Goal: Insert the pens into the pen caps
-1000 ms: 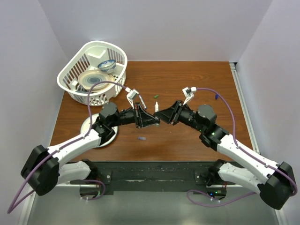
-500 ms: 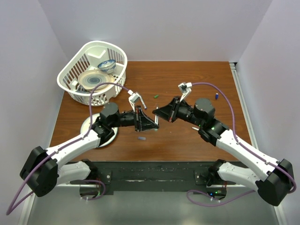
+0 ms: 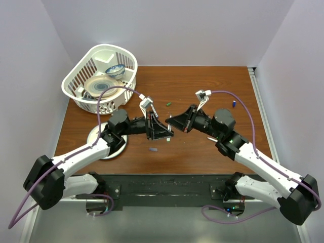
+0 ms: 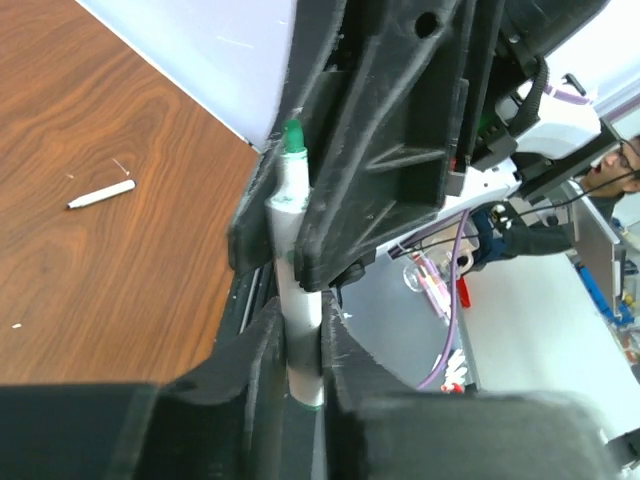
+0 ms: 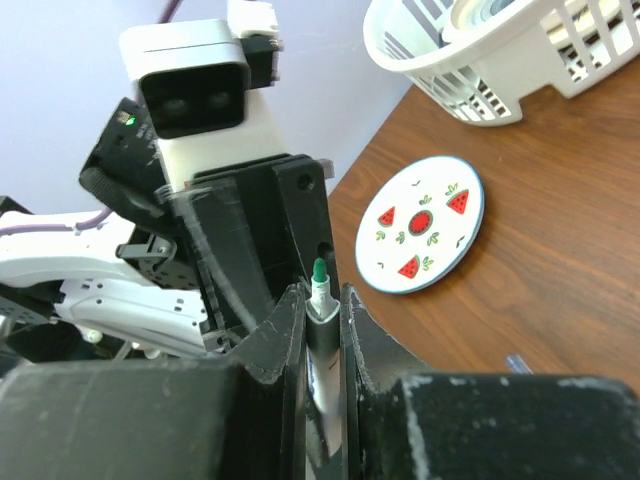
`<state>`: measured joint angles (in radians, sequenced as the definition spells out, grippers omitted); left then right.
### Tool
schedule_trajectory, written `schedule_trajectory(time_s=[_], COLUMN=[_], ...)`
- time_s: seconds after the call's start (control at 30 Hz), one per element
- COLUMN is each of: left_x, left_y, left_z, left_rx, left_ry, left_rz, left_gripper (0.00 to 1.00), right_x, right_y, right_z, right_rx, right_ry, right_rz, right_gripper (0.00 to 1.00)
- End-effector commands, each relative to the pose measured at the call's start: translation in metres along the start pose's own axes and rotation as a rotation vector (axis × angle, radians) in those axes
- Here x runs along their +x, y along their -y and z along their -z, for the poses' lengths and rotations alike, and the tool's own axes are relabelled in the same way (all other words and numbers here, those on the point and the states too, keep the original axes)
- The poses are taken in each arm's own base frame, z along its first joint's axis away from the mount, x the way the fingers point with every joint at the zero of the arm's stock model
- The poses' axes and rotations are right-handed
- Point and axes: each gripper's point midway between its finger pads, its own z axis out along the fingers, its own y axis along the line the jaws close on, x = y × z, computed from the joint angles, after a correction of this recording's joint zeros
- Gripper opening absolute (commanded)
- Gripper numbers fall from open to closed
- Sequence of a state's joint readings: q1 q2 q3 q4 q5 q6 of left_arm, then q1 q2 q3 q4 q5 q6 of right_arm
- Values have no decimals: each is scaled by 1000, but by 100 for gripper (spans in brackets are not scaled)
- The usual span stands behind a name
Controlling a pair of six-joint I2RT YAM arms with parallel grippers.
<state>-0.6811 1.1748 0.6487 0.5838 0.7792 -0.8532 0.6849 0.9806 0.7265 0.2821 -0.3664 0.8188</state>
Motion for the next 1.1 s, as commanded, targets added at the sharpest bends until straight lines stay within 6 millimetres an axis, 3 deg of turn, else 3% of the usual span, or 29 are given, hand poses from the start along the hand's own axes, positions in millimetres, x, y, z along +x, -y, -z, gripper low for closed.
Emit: schedule_trajectory(time_s=[0.0, 0.07, 0.1, 0.23, 0.27, 0.3, 0.33, 0.4, 0.5, 0.53, 0.6, 0.7, 0.77, 0.83, 0.87, 0.9, 0.97, 1.03, 1.07], left_x=[-22, -21, -21, -22, -30, -28, -39, -41, -52, -56, -56, -55, -58, -53, -52, -47, -47, -44, -43], left_y=[23, 18, 14, -6, -22, -33, -48, -67, -72, -65, -66, -65, -60, -57, -58, -63, -58, -55, -53], left_z=[-4, -2, -2, 7, 12, 19, 29, 51, 74, 81, 97, 123, 138, 150, 157, 161, 167, 167, 168], left_rx=[78, 51, 32, -125, -219, -308, -422, -584, -661, -663, -729, -830, -875, -903, -928, -947, -941, -913, -908], left_ry=[51, 60, 61, 36, 65, 41, 82, 63, 88, 104, 100, 109, 124, 122, 122, 121, 155, 170, 173], left_rz=[-96, -101, -103, -115, -143, -112, -119, -99, -117, -135, -163, -227, -287, -318, -348, -355, -391, -416, -421], left_gripper=[0, 0, 0, 0, 0, 0, 0, 0, 0, 0, 0, 0, 0, 0, 0, 0, 0, 0, 0], right_x=[-8, -6, -8, -26, -25, -33, -42, -46, -58, -59, -74, -86, -85, -100, -92, -97, -87, -85, -66], right_y=[-7, -5, -3, -2, 4, 2, 13, 22, 39, 47, 74, 113, 138, 152, 174, 179, 204, 215, 239], right_z=[2, 2, 2, 8, 11, 16, 21, 31, 40, 42, 53, 55, 44, 42, 32, 25, 6, -16, -25], right_rx=[-21, -3, 12, 115, 156, 182, 264, 337, 437, 480, 641, 833, 917, 1000, 1049, 1053, 1066, 1040, 1081], right_ry=[29, 16, 14, 30, 20, 35, 79, 100, 170, 181, 258, 312, 293, 313, 269, 266, 214, 183, 120], right_rz=[16, 9, 21, 74, 74, 100, 94, 91, 116, 120, 148, 202, 246, 300, 315, 322, 323, 298, 267], right_gripper=[6, 24, 38, 52, 53, 58, 61, 62, 62, 62, 62, 65, 65, 65, 65, 65, 66, 67, 67])
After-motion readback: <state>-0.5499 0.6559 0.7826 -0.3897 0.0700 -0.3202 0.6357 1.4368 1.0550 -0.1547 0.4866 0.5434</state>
